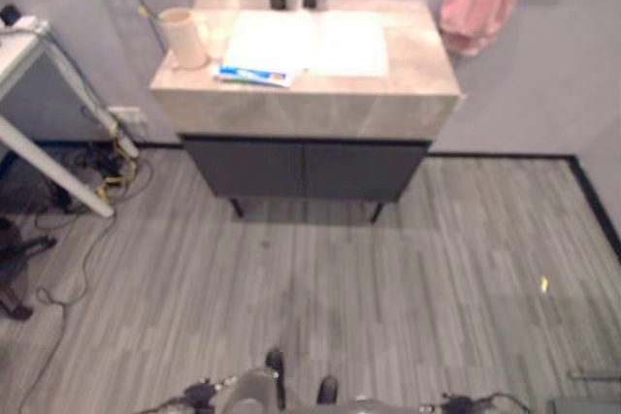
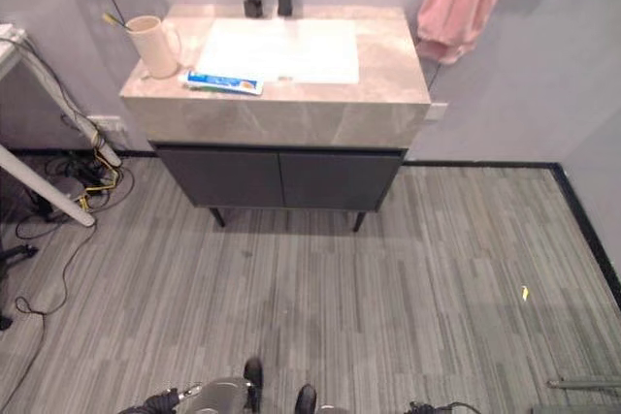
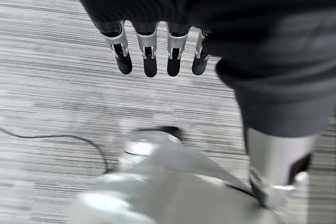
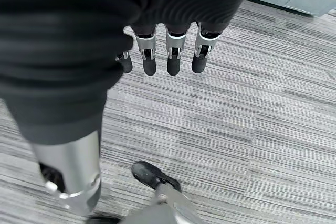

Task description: Put brush and paste in cup on sink, flatten towel.

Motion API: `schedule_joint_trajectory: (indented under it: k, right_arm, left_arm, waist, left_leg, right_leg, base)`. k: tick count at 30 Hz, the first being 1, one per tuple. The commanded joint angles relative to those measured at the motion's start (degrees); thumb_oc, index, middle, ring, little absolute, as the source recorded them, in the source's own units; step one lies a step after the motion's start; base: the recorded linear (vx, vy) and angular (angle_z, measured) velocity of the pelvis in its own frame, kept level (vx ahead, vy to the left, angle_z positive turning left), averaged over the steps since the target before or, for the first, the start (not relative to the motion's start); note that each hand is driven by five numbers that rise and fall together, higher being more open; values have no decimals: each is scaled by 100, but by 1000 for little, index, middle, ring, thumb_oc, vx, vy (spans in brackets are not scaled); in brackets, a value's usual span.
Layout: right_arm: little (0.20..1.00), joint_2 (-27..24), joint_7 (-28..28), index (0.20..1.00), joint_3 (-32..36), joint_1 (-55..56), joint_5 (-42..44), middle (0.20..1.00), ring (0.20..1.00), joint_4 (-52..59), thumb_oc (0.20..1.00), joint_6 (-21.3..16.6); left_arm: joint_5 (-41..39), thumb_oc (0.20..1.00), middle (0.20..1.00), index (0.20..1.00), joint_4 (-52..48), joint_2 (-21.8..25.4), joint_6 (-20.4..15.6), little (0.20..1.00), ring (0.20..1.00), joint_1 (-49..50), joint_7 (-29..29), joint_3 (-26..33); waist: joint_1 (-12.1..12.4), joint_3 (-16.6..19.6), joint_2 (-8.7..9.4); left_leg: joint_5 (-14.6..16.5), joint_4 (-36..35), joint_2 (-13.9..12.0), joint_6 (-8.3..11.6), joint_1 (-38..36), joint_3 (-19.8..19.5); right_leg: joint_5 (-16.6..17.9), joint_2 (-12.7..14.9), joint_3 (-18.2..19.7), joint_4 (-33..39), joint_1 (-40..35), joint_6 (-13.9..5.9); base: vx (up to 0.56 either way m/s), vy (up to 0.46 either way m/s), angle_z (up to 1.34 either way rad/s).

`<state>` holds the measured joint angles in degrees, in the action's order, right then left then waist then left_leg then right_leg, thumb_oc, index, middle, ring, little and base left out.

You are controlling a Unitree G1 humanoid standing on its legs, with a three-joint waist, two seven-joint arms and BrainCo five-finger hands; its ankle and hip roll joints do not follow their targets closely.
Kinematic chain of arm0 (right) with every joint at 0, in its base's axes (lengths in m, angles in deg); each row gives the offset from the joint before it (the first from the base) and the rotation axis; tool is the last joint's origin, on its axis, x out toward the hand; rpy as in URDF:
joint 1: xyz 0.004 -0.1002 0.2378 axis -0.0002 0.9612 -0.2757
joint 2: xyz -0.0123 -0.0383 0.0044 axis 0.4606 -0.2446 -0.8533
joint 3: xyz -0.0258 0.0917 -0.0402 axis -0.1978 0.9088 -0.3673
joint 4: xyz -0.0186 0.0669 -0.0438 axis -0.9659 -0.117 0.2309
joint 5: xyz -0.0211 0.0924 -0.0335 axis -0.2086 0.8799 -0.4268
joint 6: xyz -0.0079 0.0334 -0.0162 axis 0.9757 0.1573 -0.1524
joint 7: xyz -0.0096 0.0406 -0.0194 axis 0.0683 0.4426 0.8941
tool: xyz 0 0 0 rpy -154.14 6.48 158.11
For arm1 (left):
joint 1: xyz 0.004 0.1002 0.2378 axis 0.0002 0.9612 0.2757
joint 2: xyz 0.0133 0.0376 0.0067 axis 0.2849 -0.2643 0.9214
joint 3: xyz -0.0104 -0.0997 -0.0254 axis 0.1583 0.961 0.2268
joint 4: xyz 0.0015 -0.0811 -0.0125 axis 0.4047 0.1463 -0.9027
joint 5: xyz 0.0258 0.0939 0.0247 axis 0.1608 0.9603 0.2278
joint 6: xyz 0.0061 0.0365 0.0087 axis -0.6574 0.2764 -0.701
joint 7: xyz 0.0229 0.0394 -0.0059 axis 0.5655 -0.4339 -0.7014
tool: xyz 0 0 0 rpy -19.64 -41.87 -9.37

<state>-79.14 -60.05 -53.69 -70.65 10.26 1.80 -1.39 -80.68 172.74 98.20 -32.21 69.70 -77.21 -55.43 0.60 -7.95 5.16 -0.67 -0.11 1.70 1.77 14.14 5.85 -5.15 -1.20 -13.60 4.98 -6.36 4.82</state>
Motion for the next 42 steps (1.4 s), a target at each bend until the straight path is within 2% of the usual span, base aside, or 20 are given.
schedule_joint_trajectory:
  k: [1, 5, 9, 10, 12, 14, 16, 18, 19, 20, 21, 22, 24, 25, 26, 29, 31, 35, 37, 42]
  right_arm:
    - [1000, -8, -51, 1000, -44, 239, 277, 1000, 1000, -98, 1000, -44]
    - [1000, 115, -81, 1000, -117, 165, 252, 1000, 1000, -73, 1000, -57]
    - [1000, 222, -112, 1000, -17, 118, 326, 1000, 1000, -61, 1000, -62]
    - [1000, 245, -144, 1000, -10, 116, 335, 1000, 1000, -35, 1000, -64]
    - [1000, 284, -170, 1000, -104, 62, 284, 1000, 1000, 81, 1000, -62]
    - [1000, 297, -181, 1000, -170, -15, 264, 1000, 1000, 221, 1000, -77]
    - [1000, 335, -144, 1000, -222, -93, 284, 1000, 1000, 361, 1000, -102]
    - [1000, 388, -158, 1000, -282, -155, 322, 1000, 1000, 493, 1000, -122]
    - [1000, 419, -179, 1000, -343, -168, 303, 1000, 1000, 554, 1000, -130]
    - [1000, 422, -180, 1000, -346, -161, 303, 1000, 1000, 553, 1000, -130]
    - [1000, 418, -178, 1000, -396, -182, 231, 1000, 1000, 564, 1000, -134]
    - [1000, 421, -155, 1000, -425, -218, 183, 1000, 1000, 634, 1000, -143]
    - [1000, 394, -128, 1000, -456, -266, 110, 1000, 1000, 708, 1000, -140]
    - [1000, 374, -117, 1000, -470, -257, 15, 1000, 1000, 735, 1000, -130]
    - [1000, 374, -117, 1000, -470, -258, 15, 1000, 1000, 735, 1000, -130]
    - [1000, 333, -135, 1000, -569, -159, -177, 1000, 1000, 630, 1000, -124]
    - [1000, 227, -96, 1000, -606, -149, -233, 1000, 1000, 659, 1000, -147]
    - [1000, 158, -38, 1000, -623, -201, -204, 1000, 1000, 633, 1000, -163]
    - [1000, 88, 21, 1000, -608, -251, -135, 1000, 1000, 653, 1000, -192]
    - [1000, 2, 82, 1000, -651, -307, -115, 1000, 1000, 653, 1000, -187]
  left_arm:
    - [149, 1000, 1000, 1000, 318, 158, -6, 1000, 1000, 68, 48, -3]
    - [175, 1000, 1000, 1000, 401, 254, -27, 1000, 1000, 243, 45, 91]
    - [388, 1000, 1000, 1000, 433, 333, -13, 1000, 1000, 305, 67, 4]
    - [464, 1000, 1000, 1000, 420, 351, -13, 1000, 1000, 325, 87, -36]
    - [521, 1000, 1000, 1000, 370, 414, -22, 1000, 1000, 324, 86, -119]
    - [523, 1000, 1000, 1000, 325, 423, -14, 1000, 1000, 291, 80, -165]
    - [547, 1000, 1000, 1000, 248, 442, -21, 1000, 1000, 245, 59, -261]
    - [528, 1000, 1000, 1000, 231, 488, -35, 1000, 1000, 201, 54, -257]
    - [568, 1000, 1000, 1000, 217, 499, -48, 1000, 1000, 209, 65, -257]
    - [568, 1000, 1000, 1000, 218, 501, -48, 1000, 1000, 217, 64, -257]
    - [594, 1000, 1000, 1000, 215, 494, -63, 1000, 1000, 205, 69, -270]
    - [613, 1000, 1000, 1000, 194, 483, -74, 1000, 1000, 179, 58, -277]
    - [580, 1000, 1000, 1000, 170, 505, -104, 1000, 1000, 97, 26, -278]
    - [604, 1000, 1000, 1000, 196, 506, -119, 1000, 1000, 50, -10, -279]
    - [604, 1000, 1000, 1000, 196, 506, -119, 1000, 1000, 50, -10, -279]
    - [713, 1000, 1000, 1000, 278, 441, -100, 1000, 1000, 102, 29, -311]
    - [670, 1000, 1000, 1000, 247, 446, -89, 1000, 1000, 149, 32, -255]
    - [642, 1000, 1000, 1000, 246, 443, -75, 1000, 1000, 93, 16, -273]
    - [605, 1000, 1000, 1000, 216, 422, -72, 1000, 1000, 52, -23, -272]
    - [411, 1000, 1000, 1000, 83, 336, -91, 1000, 1000, -154, -133, -319]
  waist:
    - [100, 405, -44]
    - [266, 623, -39]
    - [244, 806, -11]
    - [235, 840, -16]
    - [239, 804, -52]
    - [173, 597, -142]
    - [103, 428, -258]
    - [107, 373, -344]
    - [200, 368, -443]
    - [203, 347, -441]
    - [279, 376, -479]
    - [277, 387, -485]
    - [233, 376, -457]
    - [171, 373, -415]
    - [171, 369, -415]
    - [144, 538, -258]
    - [96, 630, -204]
    - [43, 654, -164]
    - [15, 631, -146]
    - [-9, 460, -155]
  left_leg:
    - [-457, -321, -27, 28, 54, -180]
    - [-612, -374, 33, -68, -178, -562]
    - [-264, 221, 183, -266, -167, -431]
    - [-147, 289, 231, -337, -236, -410]
    - [67, 351, 358, -540, -448, -355]
    - [110, 272, 450, -669, -723, -327]
    - [198, 125, 453, -745, -985, -258]
    - [178, 19, 363, -710, -1167, -255]
    - [237, -31, 234, -640, -1335, -217]
    - [286, -31, 235, -617, -1401, -237]
    - [334, -33, 145, -572, -1390, -200]
    - [320, -13, 136, -592, -1339, -215]
    - [421, 18, 110, -561, -1357, -265]
    - [504, 17, 69, -527, -1442, -329]
    - [506, 17, 68, -527, -1446, -329]
    - [620, -17, -73, -391, -1627, -384]
    - [627, 10, -239, -244, -1626, -532]
    - [607, 95, -458, -70, -1587, -571]
    - [574, 503, -578, 39, -1447, -503]
    - [393, 1653, -625, 184, -927, -245]
  right_leg:
    - [-399, -122, -257, -187, -68, -549]
    - [-619, -67, 6, -437, -285, -650]
    - [-588, 258, 66, -1159, -191, -907]
    - [-438, 342, 89, -1476, -84, -995]
    - [232, 628, 160, -2752, 484, -1216]
    - [816, 901, 119, -3848, 996, -1277]
    - [769, 1078, -44, -4482, 1355, -1240]
    - [345, 949, -199, -4014, 1589, -1153]
    - [111, 1026, -658, -2881, 1344, -1074]
    - [86, 1016, -622, -2873, 1283, -1128]
    - [136, 1004, -680, -2027, 1257, -1105]
    - [322, 1006, -604, -1725, 1297, -1086]
    - [820, 963, -22, -750, 1395, -1208]
    - [1019, 968, 340, -644, 1440, -1298]
    - [1019, 967, 339, -643, 1435, -1297]
    - [840, 778, 190, -361, 1154, -1216]
    - [696, 597, 74, -306, 1035, -1102]
    - [540, 444, -38, -204, 938, -980]
    - [445, 348, -87, -106, 843, -882]
    - [289, 302, -297, 1, 588, -711]
  base:
    - [193, 93, -44]
    - [371, 213, -48]
    - [352, 312, -40]
    - [320, 360, -12]
    - [246, 395, -28]
    - [135, 374, -11]
    - [149, 304, 12]
    - [212, 155, -8]
    - [236, 67, -6]
    - [216, 18, 0]
    - [102, -12, -33]
    - [125, -37, -44]
    - [199, -89, -28]
    - [201, -103, -12]
    - [261, -177, 8]
    - [302, -248, 30]
    - [294, -331, 24]
    - [202, -281, 31]
    - [192, -261, 25]
    - [120, -131, 14]
